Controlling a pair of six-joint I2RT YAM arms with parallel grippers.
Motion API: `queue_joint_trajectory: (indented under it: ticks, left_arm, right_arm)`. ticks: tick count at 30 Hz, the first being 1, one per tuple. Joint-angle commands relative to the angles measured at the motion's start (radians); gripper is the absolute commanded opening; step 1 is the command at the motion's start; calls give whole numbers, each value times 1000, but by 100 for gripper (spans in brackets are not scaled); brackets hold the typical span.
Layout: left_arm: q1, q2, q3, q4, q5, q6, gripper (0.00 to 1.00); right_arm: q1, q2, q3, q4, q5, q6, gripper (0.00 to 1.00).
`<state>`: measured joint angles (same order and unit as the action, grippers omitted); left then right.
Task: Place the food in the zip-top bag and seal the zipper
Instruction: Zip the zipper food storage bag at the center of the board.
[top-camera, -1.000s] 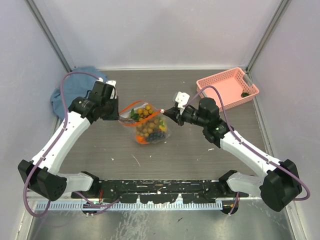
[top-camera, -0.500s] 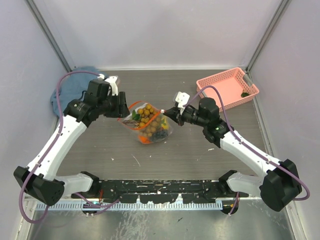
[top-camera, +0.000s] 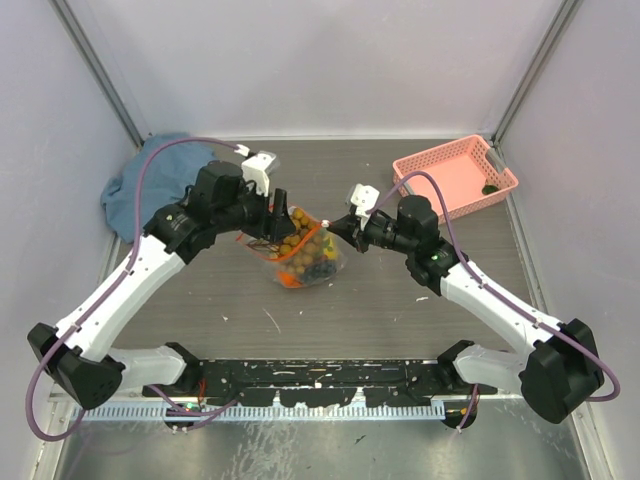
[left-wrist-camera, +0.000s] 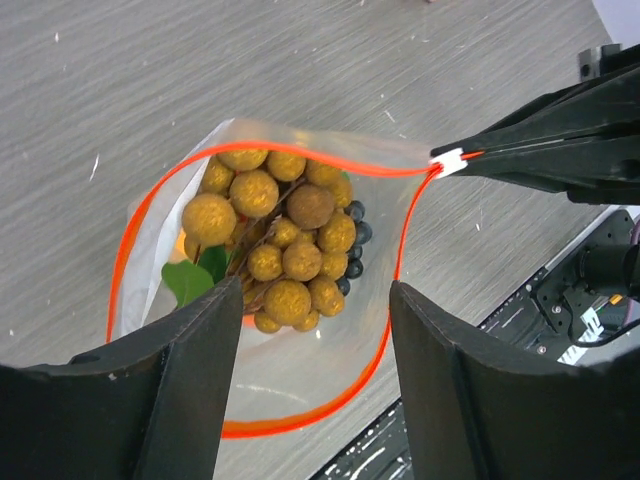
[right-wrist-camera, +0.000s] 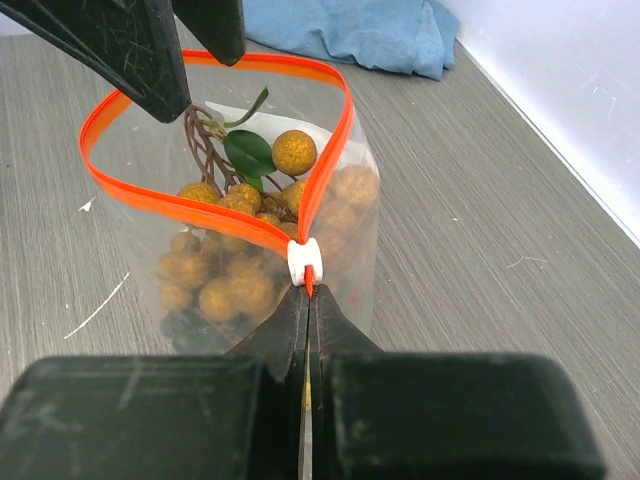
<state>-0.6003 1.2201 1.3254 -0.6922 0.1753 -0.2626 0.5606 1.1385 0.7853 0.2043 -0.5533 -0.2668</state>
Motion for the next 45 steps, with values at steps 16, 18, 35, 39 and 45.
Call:
queue_joint_trajectory:
  ticks: [16, 18, 35, 39, 45]
  left_arm:
    - [-8, 153, 45, 284, 567, 392, 71]
    - [-3, 181, 63, 274, 620, 415, 70]
    - [-3, 259, 103, 227, 690, 511, 51]
    - [-3, 269, 101, 213, 682, 519, 49]
    - [-3, 281, 106, 195, 683, 528, 35]
  right_arm:
    - [-4, -70, 3, 43, -24, -14, 1]
    - [-3, -71, -1, 42, -30, -11, 1]
    - [-4, -60, -17, 73, -69, 17, 1]
    - [-4, -67, -17, 73, -63, 18, 1]
    - [-4, -75, -18, 66, -51, 18, 1]
